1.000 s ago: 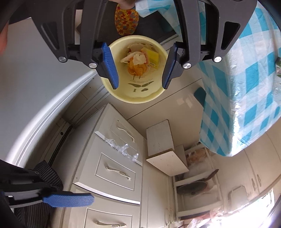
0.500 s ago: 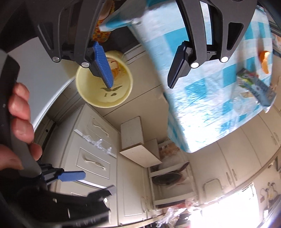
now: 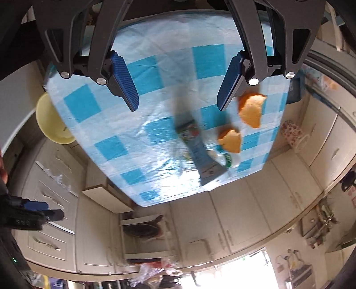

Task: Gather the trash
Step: 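Move both tools back over the table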

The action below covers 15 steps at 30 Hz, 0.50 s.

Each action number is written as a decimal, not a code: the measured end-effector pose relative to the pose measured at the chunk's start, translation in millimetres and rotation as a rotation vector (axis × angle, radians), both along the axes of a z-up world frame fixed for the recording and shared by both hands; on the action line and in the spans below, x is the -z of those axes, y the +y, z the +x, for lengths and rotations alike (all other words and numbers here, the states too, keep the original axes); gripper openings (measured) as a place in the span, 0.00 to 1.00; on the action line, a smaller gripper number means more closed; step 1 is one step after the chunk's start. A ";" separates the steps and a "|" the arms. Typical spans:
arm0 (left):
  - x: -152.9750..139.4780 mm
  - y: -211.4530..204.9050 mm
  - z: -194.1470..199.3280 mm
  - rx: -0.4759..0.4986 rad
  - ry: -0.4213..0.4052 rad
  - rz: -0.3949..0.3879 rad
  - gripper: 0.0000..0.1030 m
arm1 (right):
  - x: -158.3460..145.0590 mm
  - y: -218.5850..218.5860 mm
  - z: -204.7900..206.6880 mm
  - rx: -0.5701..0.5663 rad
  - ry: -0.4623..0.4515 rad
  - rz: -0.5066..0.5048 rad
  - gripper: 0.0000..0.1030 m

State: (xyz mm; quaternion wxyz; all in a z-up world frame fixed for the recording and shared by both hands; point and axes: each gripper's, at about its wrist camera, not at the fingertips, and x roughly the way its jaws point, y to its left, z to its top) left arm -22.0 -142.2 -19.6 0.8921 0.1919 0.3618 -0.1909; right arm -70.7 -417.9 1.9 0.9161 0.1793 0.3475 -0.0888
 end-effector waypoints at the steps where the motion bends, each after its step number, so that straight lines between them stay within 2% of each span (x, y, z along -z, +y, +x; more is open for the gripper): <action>1: -1.0 12.3 6.9 -0.027 -0.006 -0.003 0.68 | 0.7 6.0 2.8 -0.015 0.003 -0.001 0.66; 7: 8.2 56.1 29.1 -0.143 0.010 -0.054 0.68 | 9.2 42.6 21.6 -0.098 0.035 -0.033 0.66; 15: 21.3 77.6 43.6 -0.200 0.042 -0.077 0.69 | 24.6 94.0 51.2 -0.219 0.082 -0.075 0.66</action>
